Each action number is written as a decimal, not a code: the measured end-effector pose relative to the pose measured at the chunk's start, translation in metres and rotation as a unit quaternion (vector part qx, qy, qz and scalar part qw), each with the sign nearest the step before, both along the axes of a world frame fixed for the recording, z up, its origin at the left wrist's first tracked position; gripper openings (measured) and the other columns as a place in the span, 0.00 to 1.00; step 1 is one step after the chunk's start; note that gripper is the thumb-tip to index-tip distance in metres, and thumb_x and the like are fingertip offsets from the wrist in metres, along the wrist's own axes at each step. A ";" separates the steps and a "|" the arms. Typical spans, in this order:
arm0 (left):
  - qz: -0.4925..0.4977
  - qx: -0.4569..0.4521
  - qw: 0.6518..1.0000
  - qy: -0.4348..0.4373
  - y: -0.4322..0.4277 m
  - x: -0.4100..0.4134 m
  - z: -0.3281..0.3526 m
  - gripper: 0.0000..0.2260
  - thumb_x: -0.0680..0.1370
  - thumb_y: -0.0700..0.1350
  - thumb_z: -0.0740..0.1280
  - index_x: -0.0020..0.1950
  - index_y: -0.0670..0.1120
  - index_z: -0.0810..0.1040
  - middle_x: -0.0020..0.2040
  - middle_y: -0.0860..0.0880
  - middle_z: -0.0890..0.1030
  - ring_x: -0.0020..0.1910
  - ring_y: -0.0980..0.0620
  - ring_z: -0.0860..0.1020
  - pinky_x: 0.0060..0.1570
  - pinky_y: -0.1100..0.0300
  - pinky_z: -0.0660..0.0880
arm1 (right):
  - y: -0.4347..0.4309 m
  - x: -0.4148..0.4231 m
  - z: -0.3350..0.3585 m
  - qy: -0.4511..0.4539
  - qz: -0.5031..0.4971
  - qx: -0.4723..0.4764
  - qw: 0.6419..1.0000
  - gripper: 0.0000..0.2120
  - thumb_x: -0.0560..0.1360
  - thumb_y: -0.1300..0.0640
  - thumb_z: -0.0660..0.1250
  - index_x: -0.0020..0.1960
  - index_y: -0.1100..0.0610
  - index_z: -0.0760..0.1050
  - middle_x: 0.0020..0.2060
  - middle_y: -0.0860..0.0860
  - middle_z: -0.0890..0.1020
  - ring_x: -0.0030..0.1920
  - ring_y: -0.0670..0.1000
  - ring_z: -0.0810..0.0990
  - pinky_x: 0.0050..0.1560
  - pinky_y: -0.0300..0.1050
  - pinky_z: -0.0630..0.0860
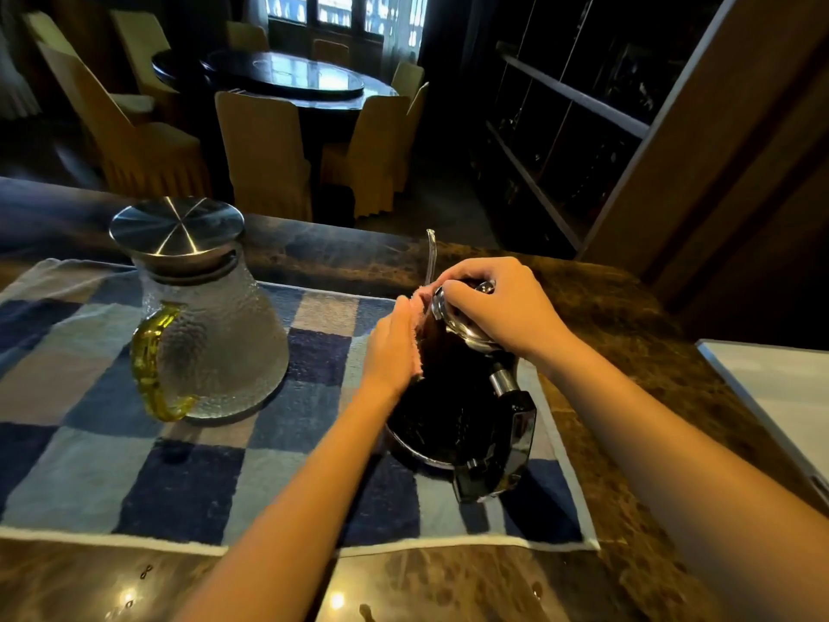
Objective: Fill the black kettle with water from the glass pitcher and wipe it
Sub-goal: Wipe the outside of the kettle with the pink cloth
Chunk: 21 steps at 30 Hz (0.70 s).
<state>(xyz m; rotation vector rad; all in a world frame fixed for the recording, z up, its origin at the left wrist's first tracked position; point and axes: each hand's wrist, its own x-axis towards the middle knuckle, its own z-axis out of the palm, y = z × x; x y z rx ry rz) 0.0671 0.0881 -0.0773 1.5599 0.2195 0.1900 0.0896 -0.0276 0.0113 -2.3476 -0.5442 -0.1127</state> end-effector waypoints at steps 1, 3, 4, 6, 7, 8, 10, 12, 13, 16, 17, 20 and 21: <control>-0.035 -0.063 0.997 0.003 0.005 0.004 -0.005 0.22 0.82 0.52 0.45 0.61 0.50 0.77 0.58 0.44 0.81 0.62 0.45 0.76 0.65 0.50 0.69 | -0.001 0.000 0.000 -0.001 0.000 -0.003 1.000 0.10 0.71 0.47 0.63 0.45 0.47 0.83 0.41 0.42 0.84 0.46 0.46 0.81 0.50 0.54 0.80; -0.067 -0.158 0.985 -0.018 0.006 -0.003 -0.012 0.18 0.83 0.47 0.45 0.65 0.50 0.71 0.63 0.51 0.76 0.69 0.47 0.70 0.66 0.59 0.66 | -0.001 0.001 -0.001 -0.003 -0.001 0.000 1.000 0.09 0.72 0.49 0.64 0.45 0.46 0.83 0.41 0.41 0.83 0.46 0.45 0.81 0.51 0.54 0.80; -0.059 -0.167 0.984 -0.032 0.004 -0.012 -0.016 0.17 0.83 0.49 0.46 0.65 0.53 0.71 0.64 0.54 0.75 0.69 0.49 0.70 0.66 0.61 0.66 | -0.001 0.001 -0.001 -0.004 -0.002 0.001 1.000 0.08 0.72 0.50 0.64 0.44 0.46 0.82 0.41 0.40 0.83 0.47 0.45 0.81 0.51 0.55 0.80; 0.010 -0.102 0.994 -0.039 -0.008 -0.037 -0.029 0.17 0.81 0.56 0.48 0.66 0.64 0.69 0.66 0.54 0.76 0.67 0.45 0.72 0.69 0.51 0.67 | -0.001 0.001 -0.001 -0.006 -0.002 0.003 1.000 0.08 0.71 0.49 0.64 0.43 0.45 0.82 0.40 0.39 0.82 0.46 0.45 0.81 0.51 0.55 0.80; 0.046 -0.044 0.997 -0.045 -0.019 -0.053 -0.034 0.17 0.80 0.61 0.46 0.67 0.70 0.63 0.69 0.52 0.72 0.69 0.42 0.70 0.70 0.45 0.63 | -0.001 0.001 -0.002 -0.007 -0.001 0.005 1.000 0.08 0.71 0.49 0.64 0.43 0.46 0.82 0.40 0.39 0.83 0.46 0.45 0.81 0.50 0.55 0.80; 0.067 0.016 0.995 -0.068 -0.032 -0.071 -0.036 0.18 0.78 0.65 0.43 0.68 0.74 0.55 0.74 0.54 0.65 0.73 0.45 0.63 0.73 0.44 0.57 | -0.002 0.001 -0.002 -0.008 0.000 0.006 1.000 0.09 0.71 0.49 0.64 0.43 0.46 0.83 0.40 0.39 0.83 0.46 0.45 0.81 0.50 0.55 0.80; 0.077 0.095 0.984 -0.133 -0.062 -0.097 -0.033 0.22 0.76 0.68 0.40 0.70 0.73 0.43 0.76 0.66 0.46 0.76 0.60 0.45 0.75 0.50 0.46 | -0.002 0.002 -0.002 -0.009 0.002 0.008 1.000 0.09 0.70 0.48 0.63 0.43 0.46 0.83 0.40 0.40 0.83 0.46 0.45 0.81 0.50 0.56 0.80; 0.068 0.113 0.977 -0.167 -0.071 -0.097 -0.028 0.22 0.76 0.67 0.39 0.70 0.72 0.38 0.74 0.70 0.41 0.75 0.65 0.41 0.74 0.53 0.42 | -0.001 0.003 -0.002 -0.007 0.006 0.007 1.000 0.09 0.71 0.49 0.63 0.43 0.45 0.82 0.40 0.40 0.83 0.46 0.45 0.81 0.50 0.56 0.80; 0.065 0.118 0.975 -0.174 -0.066 -0.088 -0.023 0.21 0.76 0.66 0.39 0.69 0.73 0.38 0.74 0.71 0.41 0.75 0.65 0.40 0.74 0.53 0.41 | -0.001 0.003 -0.002 -0.004 0.008 0.006 1.000 0.09 0.71 0.49 0.63 0.43 0.46 0.83 0.41 0.40 0.83 0.46 0.46 0.81 0.50 0.56 0.80; 0.043 0.045 0.985 -0.161 -0.032 -0.043 -0.001 0.15 0.78 0.62 0.42 0.62 0.80 0.53 0.69 0.75 0.58 0.74 0.65 0.54 0.75 0.53 0.49 | 0.000 0.004 -0.002 0.001 0.010 0.007 1.000 0.09 0.72 0.50 0.64 0.44 0.47 0.83 0.41 0.42 0.83 0.46 0.46 0.81 0.50 0.55 0.80; 0.027 0.013 0.990 -0.141 -0.021 -0.030 0.005 0.15 0.79 0.61 0.45 0.60 0.79 0.61 0.66 0.72 0.66 0.72 0.62 0.62 0.74 0.52 0.57 | 0.000 0.004 -0.001 -0.001 0.009 0.008 1.000 0.09 0.72 0.49 0.64 0.45 0.47 0.83 0.41 0.42 0.84 0.46 0.46 0.81 0.50 0.55 0.80; -0.043 -0.052 0.995 -0.069 -0.001 -0.008 0.007 0.16 0.81 0.55 0.50 0.55 0.67 0.77 0.54 0.62 0.81 0.61 0.59 0.76 0.56 0.63 0.73 | 0.000 0.003 0.000 -0.003 0.007 0.012 1.000 0.10 0.72 0.50 0.64 0.46 0.48 0.84 0.42 0.44 0.84 0.46 0.46 0.81 0.50 0.54 0.81; -0.054 -0.099 0.992 -0.058 0.003 -0.009 0.004 0.17 0.81 0.52 0.51 0.51 0.63 0.79 0.51 0.61 0.83 0.57 0.61 0.77 0.51 0.69 0.74 | 0.001 0.003 0.000 -0.002 0.008 0.011 1.000 0.10 0.72 0.51 0.64 0.46 0.49 0.84 0.42 0.44 0.84 0.46 0.46 0.81 0.50 0.54 0.81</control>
